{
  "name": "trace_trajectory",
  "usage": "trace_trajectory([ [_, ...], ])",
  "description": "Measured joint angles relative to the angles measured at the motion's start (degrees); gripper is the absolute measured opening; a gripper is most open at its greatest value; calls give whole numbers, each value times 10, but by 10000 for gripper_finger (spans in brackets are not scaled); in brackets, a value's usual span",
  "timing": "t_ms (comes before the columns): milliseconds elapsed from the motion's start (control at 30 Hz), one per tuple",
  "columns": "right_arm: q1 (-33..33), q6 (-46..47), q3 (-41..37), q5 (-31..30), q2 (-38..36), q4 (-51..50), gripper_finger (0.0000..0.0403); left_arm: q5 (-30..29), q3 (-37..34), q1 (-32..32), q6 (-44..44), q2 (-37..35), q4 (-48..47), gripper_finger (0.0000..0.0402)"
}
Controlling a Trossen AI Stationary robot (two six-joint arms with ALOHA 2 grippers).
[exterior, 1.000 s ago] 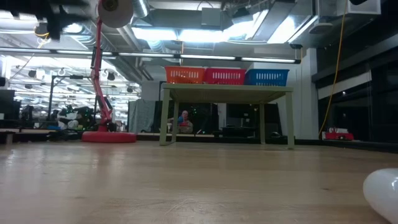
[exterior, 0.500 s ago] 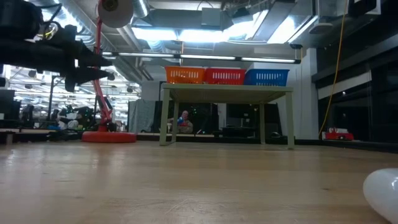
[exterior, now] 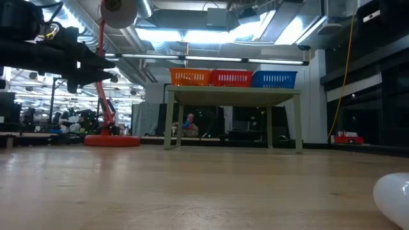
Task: Pick & Place Office Desk Supplies
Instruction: Return to Home Position
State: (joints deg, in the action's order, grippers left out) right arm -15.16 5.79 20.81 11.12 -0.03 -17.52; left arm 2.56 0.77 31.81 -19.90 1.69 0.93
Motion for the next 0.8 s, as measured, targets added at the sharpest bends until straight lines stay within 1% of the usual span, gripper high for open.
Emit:
trace_trajectory([
  [67,0,13,-26,0,1,58,151,12,0,0,-3,2,2,194],
  [167,0,33,-113,3,2,187,151,34,0,0,-3,4,6,194],
  [267,0,69,-194,3,2,305,151,35,-1,0,-3,4,6,194],
  [300,0,70,-201,2,1,308,151,35,-1,0,-1,4,6,194],
  [500,0,19,-187,-39,5,308,151,34,-1,0,18,4,6,194],
  [633,0,15,-186,-110,7,266,151,30,-1,0,25,4,5,196],
  [733,0,30,-186,-167,7,240,151,27,-1,0,26,4,5,196],
  [800,0,36,-186,-194,7,225,151,27,-1,0,26,4,5,197],
])
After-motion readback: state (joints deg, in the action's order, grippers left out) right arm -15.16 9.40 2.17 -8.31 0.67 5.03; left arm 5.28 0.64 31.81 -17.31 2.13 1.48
